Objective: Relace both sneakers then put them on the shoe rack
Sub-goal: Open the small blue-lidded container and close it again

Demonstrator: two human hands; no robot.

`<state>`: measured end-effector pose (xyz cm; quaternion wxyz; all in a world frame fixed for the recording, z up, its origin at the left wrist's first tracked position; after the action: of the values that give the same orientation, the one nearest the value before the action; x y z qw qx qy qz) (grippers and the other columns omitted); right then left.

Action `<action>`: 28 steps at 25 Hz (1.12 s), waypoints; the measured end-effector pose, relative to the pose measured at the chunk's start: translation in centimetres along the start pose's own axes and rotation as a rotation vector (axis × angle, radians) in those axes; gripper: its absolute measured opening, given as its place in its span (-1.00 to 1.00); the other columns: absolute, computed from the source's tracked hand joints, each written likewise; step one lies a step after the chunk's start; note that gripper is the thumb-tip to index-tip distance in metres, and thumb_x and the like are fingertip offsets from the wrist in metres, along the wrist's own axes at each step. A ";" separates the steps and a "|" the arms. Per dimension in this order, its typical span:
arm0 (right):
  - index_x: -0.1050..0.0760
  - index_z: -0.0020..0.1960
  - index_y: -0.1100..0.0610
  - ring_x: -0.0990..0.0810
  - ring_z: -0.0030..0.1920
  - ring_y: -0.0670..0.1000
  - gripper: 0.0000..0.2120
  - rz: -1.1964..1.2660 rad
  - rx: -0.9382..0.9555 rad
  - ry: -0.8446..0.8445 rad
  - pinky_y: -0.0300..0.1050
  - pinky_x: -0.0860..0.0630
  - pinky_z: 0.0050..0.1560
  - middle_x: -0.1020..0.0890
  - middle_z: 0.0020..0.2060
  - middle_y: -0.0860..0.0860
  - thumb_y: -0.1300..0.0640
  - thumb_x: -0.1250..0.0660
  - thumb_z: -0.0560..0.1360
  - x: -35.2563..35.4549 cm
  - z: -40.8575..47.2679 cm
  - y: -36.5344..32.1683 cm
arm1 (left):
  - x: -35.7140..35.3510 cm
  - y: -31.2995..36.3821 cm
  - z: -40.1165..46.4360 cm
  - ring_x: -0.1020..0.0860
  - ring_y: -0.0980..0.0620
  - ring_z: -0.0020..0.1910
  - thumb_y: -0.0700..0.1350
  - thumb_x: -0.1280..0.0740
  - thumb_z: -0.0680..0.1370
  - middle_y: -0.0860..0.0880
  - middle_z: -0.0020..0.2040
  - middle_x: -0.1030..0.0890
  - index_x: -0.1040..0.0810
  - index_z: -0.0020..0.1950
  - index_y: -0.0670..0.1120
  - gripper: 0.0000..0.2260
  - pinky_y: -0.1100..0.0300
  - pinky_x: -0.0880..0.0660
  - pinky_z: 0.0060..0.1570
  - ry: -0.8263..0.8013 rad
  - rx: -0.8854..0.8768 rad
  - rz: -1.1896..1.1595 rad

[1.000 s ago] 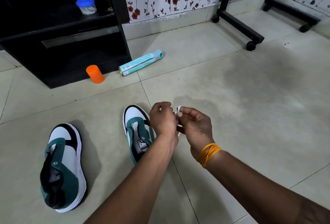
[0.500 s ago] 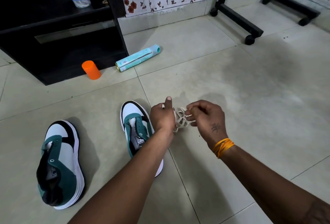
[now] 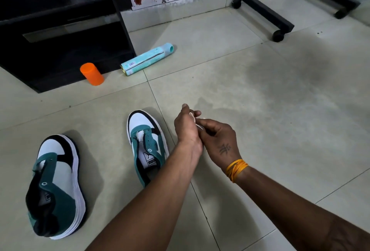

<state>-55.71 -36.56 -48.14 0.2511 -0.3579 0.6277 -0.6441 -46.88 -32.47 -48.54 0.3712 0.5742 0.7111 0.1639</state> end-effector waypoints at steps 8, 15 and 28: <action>-0.75 -0.05 -0.01 -0.69 -0.09 0.02 -0.86 -0.552 0.132 0.119 0.02 -0.59 -0.08 -0.74 -0.15 -0.06 0.01 -0.45 0.47 2.6 4.5 3.8 | 2.7 -2.2 -0.1 -0.62 -0.11 -0.09 0.14 -0.20 0.63 -0.14 -0.02 -0.69 -0.63 0.05 -0.14 -0.61 0.10 -0.51 -0.13 0.200 -0.207 0.375; -0.68 0.16 -0.08 -0.53 0.09 0.13 -0.68 -0.961 0.248 0.016 0.02 -0.54 -0.07 -0.68 0.08 -0.10 -0.04 -0.27 0.49 2.7 3.3 5.6 | 2.9 -4.0 0.2 -0.66 -0.12 0.01 0.14 -0.24 0.53 -0.12 0.05 -0.71 -0.64 0.18 -0.12 -0.57 0.07 -0.58 -0.01 0.144 -0.146 0.380; -0.68 -0.05 0.00 -0.64 -0.07 -0.15 -0.83 -0.352 0.273 0.057 -0.18 -0.57 -0.10 -0.68 -0.08 -0.16 0.06 -0.33 0.47 -2.1 2.1 -4.8 | 5.4 4.6 -3.9 -0.60 0.07 -0.09 -0.11 -0.34 0.64 0.08 -0.06 -0.68 -0.63 0.04 0.02 -0.92 0.22 -0.54 -0.02 0.049 -0.474 0.386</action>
<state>-52.18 -35.82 -43.77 0.1630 -0.4065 0.4695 -0.7667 -46.87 -25.31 -44.75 0.4397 0.5920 0.5396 0.4063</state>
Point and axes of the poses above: each hand's wrist, its own z-axis towards the middle knuckle, its own x-axis out of the back of the hand, y = z × x, the point moved 2 cm from there along z, towards the middle knuckle
